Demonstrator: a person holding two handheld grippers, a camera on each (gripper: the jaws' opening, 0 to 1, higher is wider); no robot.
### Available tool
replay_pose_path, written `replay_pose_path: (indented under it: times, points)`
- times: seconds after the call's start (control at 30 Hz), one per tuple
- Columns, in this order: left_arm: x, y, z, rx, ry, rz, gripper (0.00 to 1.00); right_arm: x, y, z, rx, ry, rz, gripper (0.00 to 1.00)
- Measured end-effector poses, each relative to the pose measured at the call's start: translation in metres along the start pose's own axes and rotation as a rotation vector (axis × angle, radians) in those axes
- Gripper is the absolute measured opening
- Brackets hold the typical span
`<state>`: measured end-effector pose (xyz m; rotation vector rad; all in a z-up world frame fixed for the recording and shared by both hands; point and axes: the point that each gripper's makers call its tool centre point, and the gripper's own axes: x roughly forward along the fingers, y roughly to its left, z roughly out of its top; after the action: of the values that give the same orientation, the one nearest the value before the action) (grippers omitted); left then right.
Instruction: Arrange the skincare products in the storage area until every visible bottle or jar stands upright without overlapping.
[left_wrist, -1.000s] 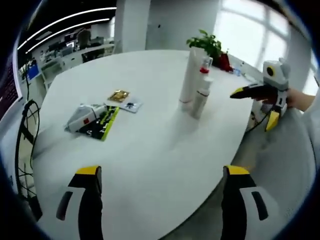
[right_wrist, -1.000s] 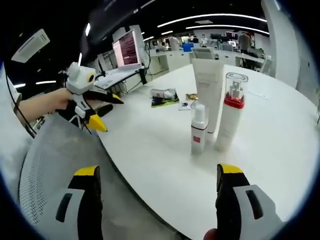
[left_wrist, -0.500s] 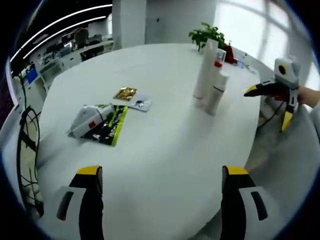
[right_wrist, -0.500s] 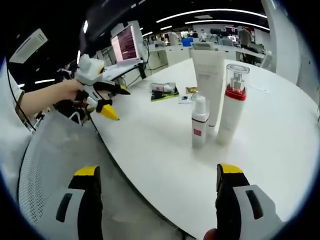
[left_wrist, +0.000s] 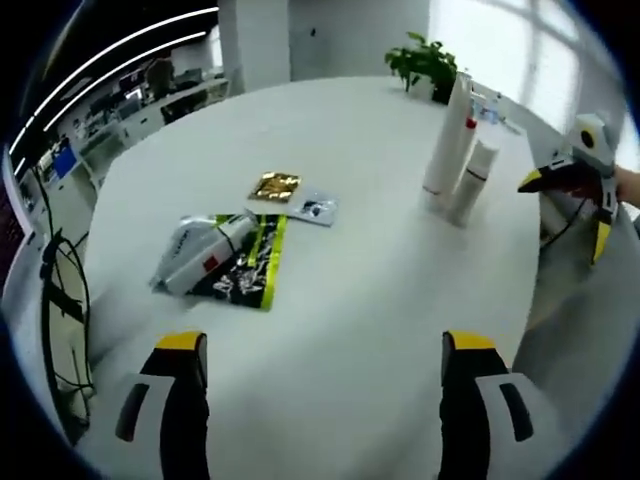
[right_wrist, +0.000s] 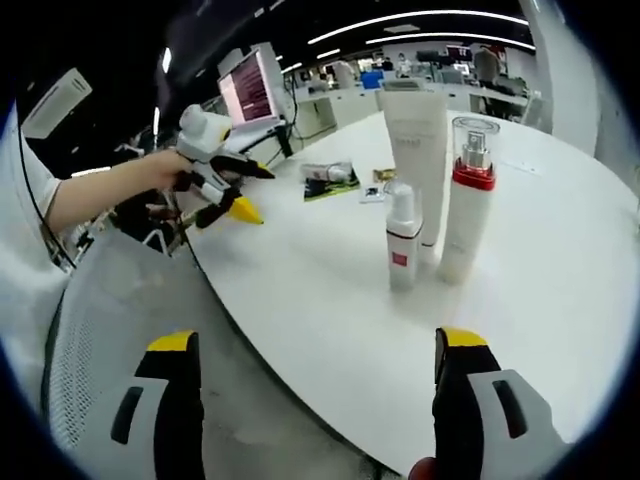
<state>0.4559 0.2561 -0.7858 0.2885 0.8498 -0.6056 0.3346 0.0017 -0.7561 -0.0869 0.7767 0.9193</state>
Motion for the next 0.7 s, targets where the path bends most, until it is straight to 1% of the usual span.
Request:
replay_pose_path:
  times: [0.1,0.2,0.27,0.4,0.5,0.6,0.7]
  points:
    - [0.003,0.011,0.005,0.021,-0.002,0.018,0.87,0.001,0.000,-0.002,0.002,0.008,0.001,0.97]
    - [0.007,0.020,0.009,0.031,0.003,0.018,0.87,0.001,0.000,-0.003,0.010,0.014,0.001,0.97]
    - [0.010,0.029,0.013,0.050,0.010,0.022,0.87,0.001,-0.001,-0.004,0.016,0.014,-0.002,0.97]
    - [0.017,0.040,0.021,0.098,0.028,0.025,0.86,0.001,-0.003,-0.006,0.032,0.017,-0.008,0.96]
    - [0.023,0.048,0.029,0.137,0.039,0.026,0.85,0.001,-0.004,-0.007,0.034,0.022,-0.012,0.96]
    - [0.027,0.056,0.038,0.182,0.045,0.042,0.83,0.002,-0.005,-0.008,0.034,0.028,-0.016,0.96]
    - [0.033,0.066,0.045,0.195,0.050,0.042,0.82,0.002,-0.005,-0.009,0.042,0.030,-0.015,0.96]
